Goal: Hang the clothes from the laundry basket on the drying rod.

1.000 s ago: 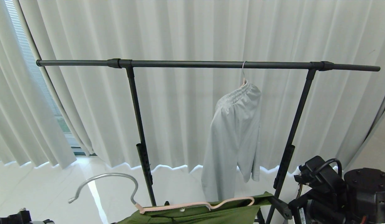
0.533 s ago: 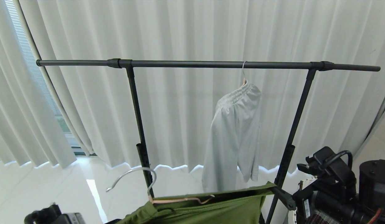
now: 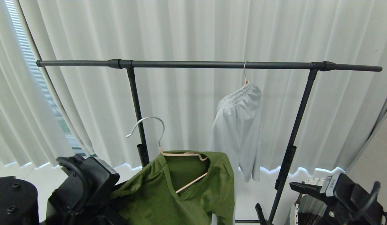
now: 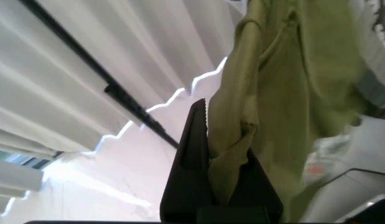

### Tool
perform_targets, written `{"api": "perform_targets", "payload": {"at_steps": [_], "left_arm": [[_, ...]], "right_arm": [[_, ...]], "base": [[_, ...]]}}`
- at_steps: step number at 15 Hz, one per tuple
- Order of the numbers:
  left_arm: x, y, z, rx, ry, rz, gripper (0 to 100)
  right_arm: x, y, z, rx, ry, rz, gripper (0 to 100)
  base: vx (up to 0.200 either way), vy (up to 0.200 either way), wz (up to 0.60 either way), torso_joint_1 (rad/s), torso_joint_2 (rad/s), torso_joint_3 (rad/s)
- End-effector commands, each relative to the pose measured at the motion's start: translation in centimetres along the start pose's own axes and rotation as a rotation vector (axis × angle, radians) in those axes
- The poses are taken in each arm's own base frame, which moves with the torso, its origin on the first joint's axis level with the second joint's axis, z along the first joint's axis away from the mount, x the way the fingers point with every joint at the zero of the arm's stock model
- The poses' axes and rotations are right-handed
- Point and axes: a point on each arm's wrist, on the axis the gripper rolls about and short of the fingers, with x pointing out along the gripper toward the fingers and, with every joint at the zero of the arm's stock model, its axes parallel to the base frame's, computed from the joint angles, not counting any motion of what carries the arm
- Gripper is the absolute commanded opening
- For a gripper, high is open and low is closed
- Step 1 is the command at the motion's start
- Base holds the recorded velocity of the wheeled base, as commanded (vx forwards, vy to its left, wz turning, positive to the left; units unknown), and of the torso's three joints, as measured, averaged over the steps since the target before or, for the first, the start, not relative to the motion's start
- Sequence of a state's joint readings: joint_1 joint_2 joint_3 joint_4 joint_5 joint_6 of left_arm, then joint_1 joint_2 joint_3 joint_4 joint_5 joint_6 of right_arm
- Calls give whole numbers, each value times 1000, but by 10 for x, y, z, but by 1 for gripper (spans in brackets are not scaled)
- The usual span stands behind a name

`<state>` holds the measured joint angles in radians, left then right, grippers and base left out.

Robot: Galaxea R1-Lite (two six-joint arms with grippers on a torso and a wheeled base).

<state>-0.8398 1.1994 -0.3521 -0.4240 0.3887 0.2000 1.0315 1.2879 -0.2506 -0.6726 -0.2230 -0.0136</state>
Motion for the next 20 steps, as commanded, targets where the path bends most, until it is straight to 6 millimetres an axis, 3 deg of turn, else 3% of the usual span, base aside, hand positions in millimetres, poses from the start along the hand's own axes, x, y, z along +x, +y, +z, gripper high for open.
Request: {"api": "perform_targets", "payload": {"at_steps": [1,7,11,15,20], "left_arm": [[1,-6,0,2,-2,-35,0],[-8,-18,-2,50,-66,-277,0],[-12,-21,-1,159,-139,-440,0],[-15,-24,2,213,-173,-481,0],[-16,-28,5,224,-190,-507,0]], "right_arm": [[-12,5,5,-8,-46,69,100],[-5,-1,42,-53,18,218,100],[11,1,49,-160,56,365,100],[36,10,60,-199,62,456,100],[49,23,63,-213,111,538,100]], "base": [[0,0,0,0,0,0],[0,0,0,0,0,0],[0,0,0,0,0,0],[0,0,0,0,0,0],[0,0,0,0,0,0]]}}
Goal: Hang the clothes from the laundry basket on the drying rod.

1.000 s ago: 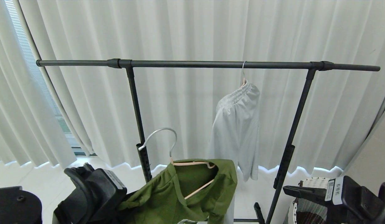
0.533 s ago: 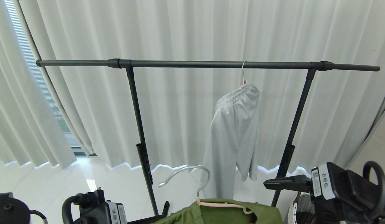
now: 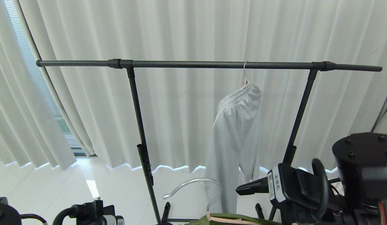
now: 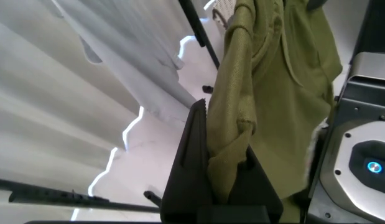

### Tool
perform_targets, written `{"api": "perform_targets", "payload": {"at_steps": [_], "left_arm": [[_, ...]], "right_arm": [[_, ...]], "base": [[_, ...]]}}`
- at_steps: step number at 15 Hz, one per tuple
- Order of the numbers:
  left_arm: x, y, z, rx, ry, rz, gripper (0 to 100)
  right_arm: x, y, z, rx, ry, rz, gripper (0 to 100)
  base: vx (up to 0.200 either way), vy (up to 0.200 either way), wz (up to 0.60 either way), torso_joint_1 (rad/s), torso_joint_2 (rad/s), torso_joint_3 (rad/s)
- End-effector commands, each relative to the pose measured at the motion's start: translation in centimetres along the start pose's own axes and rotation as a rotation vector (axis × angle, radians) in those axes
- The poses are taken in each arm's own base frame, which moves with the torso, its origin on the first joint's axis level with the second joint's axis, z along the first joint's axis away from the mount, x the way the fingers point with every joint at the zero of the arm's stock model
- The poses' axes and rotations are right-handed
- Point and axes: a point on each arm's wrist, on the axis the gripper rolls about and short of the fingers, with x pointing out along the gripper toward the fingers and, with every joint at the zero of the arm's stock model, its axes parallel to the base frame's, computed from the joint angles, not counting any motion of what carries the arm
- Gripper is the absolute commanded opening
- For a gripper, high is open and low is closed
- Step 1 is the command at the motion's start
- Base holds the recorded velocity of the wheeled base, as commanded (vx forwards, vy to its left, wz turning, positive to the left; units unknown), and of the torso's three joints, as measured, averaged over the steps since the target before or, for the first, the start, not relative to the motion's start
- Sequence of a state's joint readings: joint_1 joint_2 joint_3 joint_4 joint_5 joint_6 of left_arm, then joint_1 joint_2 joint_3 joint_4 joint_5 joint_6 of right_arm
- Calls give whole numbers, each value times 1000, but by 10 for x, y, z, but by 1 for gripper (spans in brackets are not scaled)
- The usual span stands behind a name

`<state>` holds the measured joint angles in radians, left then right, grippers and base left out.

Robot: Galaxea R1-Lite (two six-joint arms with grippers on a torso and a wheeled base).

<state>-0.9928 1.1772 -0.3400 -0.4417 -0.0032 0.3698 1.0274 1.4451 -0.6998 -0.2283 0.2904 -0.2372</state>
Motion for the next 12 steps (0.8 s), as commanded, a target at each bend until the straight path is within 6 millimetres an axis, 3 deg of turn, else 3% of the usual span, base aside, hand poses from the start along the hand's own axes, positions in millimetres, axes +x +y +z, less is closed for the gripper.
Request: {"api": "perform_targets", "payload": {"at_steps": [1,11,12], "left_arm": [[1,-1,1,3,-2,-6,0],[1,0,8,5,-28,-5,0],[1,0,8,5,-28,-5,0]], "right_arm": [[10,-1,-2,1,26,18,100],[19,3,-4,-3,50,45,100],[19,3,-4,-3,49,42,0]], "base": [[0,0,0,0,0,0],[0,0,0,0,0,0],[0,0,0,0,0,0]]}}
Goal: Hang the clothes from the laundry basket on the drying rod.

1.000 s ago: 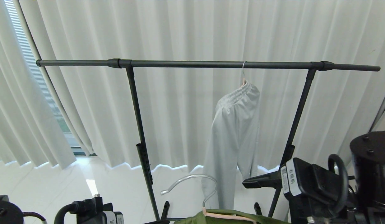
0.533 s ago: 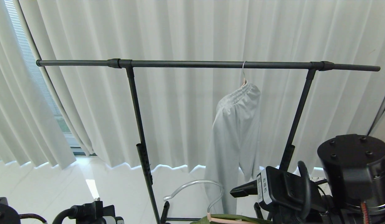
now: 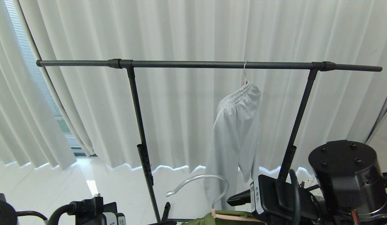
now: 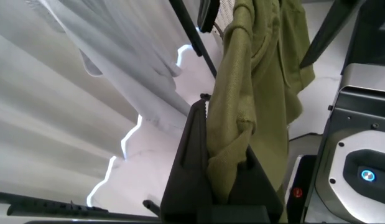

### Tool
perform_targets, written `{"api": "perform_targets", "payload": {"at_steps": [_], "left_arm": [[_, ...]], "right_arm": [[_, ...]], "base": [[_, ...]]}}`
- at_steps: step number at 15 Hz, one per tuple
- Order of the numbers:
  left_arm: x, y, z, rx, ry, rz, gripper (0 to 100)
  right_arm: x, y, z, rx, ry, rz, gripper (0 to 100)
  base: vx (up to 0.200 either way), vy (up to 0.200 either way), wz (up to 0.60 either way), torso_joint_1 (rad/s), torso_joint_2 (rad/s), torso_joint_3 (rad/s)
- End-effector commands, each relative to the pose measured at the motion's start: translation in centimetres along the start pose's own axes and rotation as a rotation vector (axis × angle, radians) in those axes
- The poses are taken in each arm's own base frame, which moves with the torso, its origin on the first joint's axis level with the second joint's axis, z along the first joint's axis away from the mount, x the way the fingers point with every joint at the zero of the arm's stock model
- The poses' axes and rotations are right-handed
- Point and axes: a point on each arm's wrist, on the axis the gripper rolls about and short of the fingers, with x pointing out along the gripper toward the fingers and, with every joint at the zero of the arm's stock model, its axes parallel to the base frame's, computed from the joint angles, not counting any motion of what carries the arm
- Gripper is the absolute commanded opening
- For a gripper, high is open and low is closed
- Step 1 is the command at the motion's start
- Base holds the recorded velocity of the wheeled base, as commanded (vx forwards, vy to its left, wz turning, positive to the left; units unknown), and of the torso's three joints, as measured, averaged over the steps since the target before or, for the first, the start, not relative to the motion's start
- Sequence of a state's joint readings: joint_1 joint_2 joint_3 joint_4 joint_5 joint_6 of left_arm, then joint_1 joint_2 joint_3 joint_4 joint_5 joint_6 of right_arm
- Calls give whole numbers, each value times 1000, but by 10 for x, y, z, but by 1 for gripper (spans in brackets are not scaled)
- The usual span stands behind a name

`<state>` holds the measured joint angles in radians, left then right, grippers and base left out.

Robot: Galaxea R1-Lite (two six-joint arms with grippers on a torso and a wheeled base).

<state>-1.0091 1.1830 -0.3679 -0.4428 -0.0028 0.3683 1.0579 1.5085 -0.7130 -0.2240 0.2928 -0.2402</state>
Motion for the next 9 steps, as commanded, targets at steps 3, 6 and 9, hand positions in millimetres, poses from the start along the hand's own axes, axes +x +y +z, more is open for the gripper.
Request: {"api": "perform_targets", "payload": {"at_steps": [3,6,9], "left_arm": [[0,0,0,0,0,-1,0],[-1,0,0,0,-4,1,0],[-1,0,0,1,-2,3,0]], "right_arm": [[0,-1,0,0,0,-10,0],[-2,-1,1,-3,-5,-14,0],[-5,0,2,-33,-12,-30,0]], "base": [[0,0,0,0,0,0],[0,0,0,0,0,0],[0,0,0,0,0,0]]}}
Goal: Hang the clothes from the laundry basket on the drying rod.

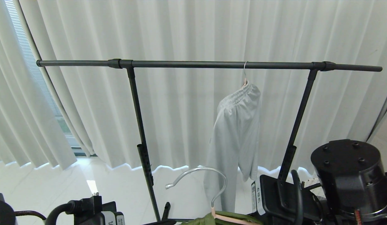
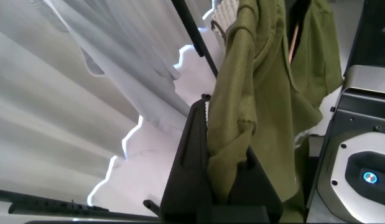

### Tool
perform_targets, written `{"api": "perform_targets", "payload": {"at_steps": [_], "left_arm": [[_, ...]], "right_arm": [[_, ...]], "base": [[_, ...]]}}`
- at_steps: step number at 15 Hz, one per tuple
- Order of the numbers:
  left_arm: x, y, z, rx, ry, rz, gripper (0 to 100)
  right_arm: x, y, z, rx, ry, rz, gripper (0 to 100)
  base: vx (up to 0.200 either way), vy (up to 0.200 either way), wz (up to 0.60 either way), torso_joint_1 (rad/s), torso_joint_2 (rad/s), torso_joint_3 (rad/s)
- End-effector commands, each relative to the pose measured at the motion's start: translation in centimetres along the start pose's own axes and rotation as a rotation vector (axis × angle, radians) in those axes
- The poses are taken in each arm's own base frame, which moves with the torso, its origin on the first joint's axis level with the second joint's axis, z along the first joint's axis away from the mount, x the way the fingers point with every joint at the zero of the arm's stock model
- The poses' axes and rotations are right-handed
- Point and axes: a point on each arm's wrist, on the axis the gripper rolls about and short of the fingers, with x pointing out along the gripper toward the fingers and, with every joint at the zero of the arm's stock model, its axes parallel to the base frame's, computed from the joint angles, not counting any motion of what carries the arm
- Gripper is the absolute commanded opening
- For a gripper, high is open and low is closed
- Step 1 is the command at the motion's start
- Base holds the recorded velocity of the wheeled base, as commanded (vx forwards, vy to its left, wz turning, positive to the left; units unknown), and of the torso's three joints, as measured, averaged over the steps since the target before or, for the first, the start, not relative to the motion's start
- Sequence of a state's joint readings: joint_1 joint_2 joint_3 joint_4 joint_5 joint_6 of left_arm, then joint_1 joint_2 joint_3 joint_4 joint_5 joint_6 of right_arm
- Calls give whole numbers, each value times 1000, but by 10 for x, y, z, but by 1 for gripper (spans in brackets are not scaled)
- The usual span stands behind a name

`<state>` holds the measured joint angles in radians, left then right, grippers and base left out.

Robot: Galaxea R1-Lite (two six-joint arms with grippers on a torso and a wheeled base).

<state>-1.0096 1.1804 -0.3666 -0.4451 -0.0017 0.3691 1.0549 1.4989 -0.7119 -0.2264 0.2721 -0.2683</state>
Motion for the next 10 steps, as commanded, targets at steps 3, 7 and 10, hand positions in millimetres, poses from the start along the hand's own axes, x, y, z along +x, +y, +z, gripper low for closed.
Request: {"api": "perform_targets", "payload": {"at_steps": [3,7,10], "left_arm": [[1,-1,-2,0,12,-1,100],[-1,-1,-4,2,14,-2,100],[0,-3,-9,-3,33,-7,100]], "right_arm": [[-9,1,4,-67,-27,-11,0],[-22,0,8,-176,-64,-41,0],[-31,-11,6,-273,-67,-101,0]], "base": [[0,0,0,0,0,0],[0,0,0,0,0,0],[0,0,0,0,0,0]]}}
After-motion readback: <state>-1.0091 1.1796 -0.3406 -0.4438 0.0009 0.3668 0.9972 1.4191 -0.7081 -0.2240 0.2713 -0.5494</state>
